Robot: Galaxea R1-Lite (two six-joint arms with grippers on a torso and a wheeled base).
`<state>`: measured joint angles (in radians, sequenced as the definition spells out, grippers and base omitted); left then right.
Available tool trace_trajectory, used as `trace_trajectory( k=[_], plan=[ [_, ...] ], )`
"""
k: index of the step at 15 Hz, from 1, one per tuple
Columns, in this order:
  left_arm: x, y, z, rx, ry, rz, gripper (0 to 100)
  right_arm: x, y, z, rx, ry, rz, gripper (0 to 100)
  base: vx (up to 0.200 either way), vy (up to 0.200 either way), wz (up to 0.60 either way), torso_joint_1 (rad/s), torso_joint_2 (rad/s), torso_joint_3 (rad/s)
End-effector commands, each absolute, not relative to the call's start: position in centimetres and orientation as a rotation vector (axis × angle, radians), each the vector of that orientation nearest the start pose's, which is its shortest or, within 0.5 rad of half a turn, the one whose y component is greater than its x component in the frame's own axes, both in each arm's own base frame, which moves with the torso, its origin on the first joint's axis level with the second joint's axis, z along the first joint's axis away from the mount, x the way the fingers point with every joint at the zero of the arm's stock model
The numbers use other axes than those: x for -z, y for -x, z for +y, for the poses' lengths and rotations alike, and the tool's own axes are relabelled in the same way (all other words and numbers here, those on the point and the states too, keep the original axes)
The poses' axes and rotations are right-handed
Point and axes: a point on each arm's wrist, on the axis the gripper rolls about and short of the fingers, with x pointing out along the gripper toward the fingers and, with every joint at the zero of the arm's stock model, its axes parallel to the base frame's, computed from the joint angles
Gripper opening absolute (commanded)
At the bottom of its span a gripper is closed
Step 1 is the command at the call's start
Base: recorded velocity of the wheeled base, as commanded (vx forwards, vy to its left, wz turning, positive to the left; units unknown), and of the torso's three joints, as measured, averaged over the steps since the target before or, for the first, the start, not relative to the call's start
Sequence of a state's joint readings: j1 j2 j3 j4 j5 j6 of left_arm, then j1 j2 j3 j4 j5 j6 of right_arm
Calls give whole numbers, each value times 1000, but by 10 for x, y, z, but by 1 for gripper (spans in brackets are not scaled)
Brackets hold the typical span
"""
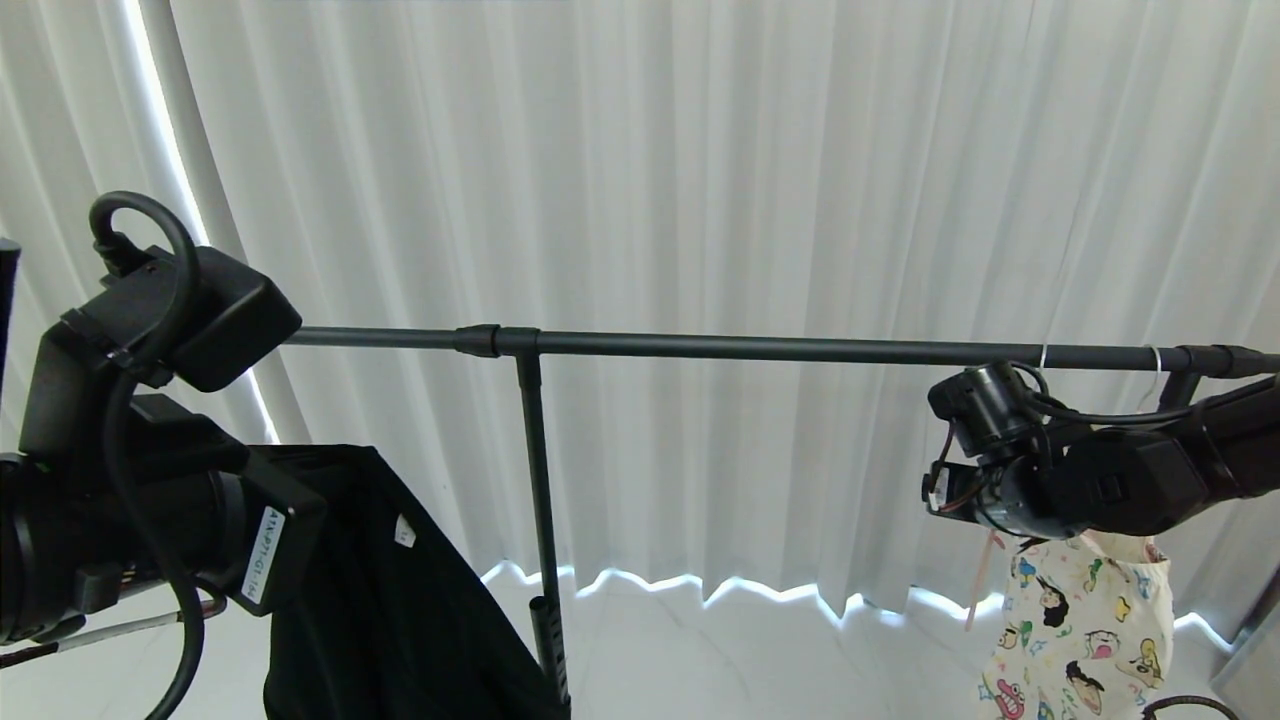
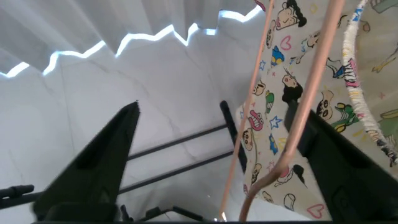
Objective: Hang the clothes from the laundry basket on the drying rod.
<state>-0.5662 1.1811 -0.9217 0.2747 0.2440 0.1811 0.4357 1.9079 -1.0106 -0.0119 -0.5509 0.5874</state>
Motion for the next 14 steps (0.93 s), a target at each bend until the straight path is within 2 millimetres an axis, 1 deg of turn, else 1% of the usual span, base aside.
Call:
trace_trajectory(
  k=[1, 4, 7, 11, 14],
  plan=[
    [-253, -140, -82, 359, -388, 467, 0, -115, -306, 129, 336, -132, 712, 0, 0, 0, 0, 0, 0, 0],
    [-253, -140, -82, 359, -388, 466, 0, -113, -306, 128, 353, -118, 712, 0, 0, 0, 0, 0, 0, 0],
    [-253, -140, -82, 359, -388, 466, 0, -115, -305, 128, 352, -119, 707, 0, 0, 0, 0, 0, 0, 0],
    [-254, -140, -82, 359, -387, 464, 0, -128, -297, 126, 339, -134, 678, 0, 0, 0, 0, 0, 0, 0],
    [-254, -140, -82, 359, -387, 464, 0, -140, -284, 121, 309, -111, 659, 0, 0, 0, 0, 0, 0, 0]
  ],
)
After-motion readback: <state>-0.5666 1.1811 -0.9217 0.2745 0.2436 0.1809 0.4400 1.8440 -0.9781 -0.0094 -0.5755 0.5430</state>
